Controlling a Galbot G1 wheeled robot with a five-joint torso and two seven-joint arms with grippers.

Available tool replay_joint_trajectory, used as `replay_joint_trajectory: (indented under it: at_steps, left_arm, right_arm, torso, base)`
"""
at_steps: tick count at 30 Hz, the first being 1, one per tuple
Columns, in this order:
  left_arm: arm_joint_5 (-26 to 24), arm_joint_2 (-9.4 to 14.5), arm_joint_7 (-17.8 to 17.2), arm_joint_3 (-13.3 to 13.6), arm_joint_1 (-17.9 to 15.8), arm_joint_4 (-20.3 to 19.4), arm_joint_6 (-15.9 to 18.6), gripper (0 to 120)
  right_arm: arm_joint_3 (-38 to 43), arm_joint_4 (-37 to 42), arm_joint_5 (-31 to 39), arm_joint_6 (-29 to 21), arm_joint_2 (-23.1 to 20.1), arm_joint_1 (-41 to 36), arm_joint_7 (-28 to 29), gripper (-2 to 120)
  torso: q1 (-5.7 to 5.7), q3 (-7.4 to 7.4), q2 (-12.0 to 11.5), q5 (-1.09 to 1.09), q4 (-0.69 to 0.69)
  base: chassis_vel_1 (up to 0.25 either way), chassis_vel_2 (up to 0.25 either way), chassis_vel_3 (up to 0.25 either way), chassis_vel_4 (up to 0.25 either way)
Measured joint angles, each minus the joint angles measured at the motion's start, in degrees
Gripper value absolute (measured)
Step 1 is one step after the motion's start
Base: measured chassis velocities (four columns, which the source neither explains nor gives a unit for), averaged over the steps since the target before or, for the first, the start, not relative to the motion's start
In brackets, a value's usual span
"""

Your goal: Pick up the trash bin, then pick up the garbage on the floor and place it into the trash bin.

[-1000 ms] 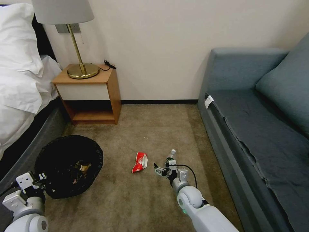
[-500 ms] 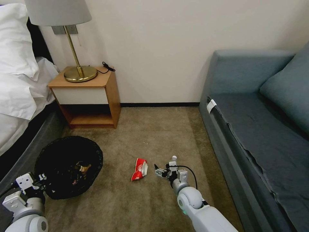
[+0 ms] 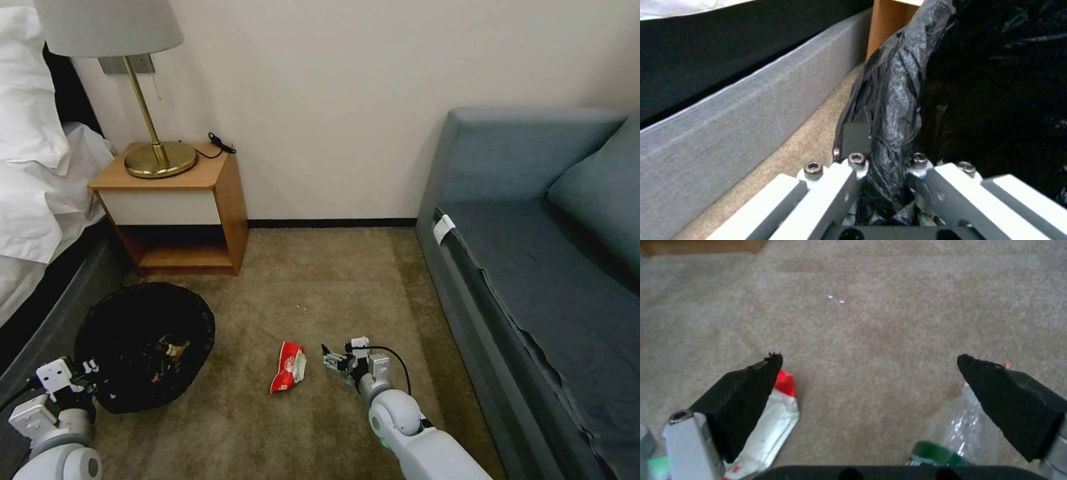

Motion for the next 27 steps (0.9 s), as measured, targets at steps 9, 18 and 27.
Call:
replay_joint_trajectory:
  at_steps: [9, 18, 27]
  left_arm:
    - [0.33, -0.06, -0.02, 0.42, -0.37, 0.82, -0.21, 2]
    - [0.61, 0.06, -0.11, 0.96, -0.99, 2.30, -0.56, 2]
    - [0.62, 0.68, -0.13, 1.07, -2.02, 4.17, -0.66, 2]
  right_arm:
    - [-1.28, -0.04, 0.05, -0.39, -1.46, -0.94, 0.33, 100]
    - [-3.20, -1.74, 0.33, -0.70, -2.04, -1.25, 1.56, 100]
    - [-4.88, -2.98, 2.41, -2.31, -1.90, 0.49, 4.67, 100]
  torso:
    - [0.00, 0.00, 0.00, 0.00, 0.00]
    - [0.00, 0.00, 0.00, 0.00, -0.01]
    - [0.00, 0.00, 0.00, 0.00, 0.00]
  base:
    - [-0.067, 0.066, 0.069, -0.074]
    - [-0.072, 0.067, 0.083, -0.069]
    - [-0.025, 0.029, 0.027, -0.035]
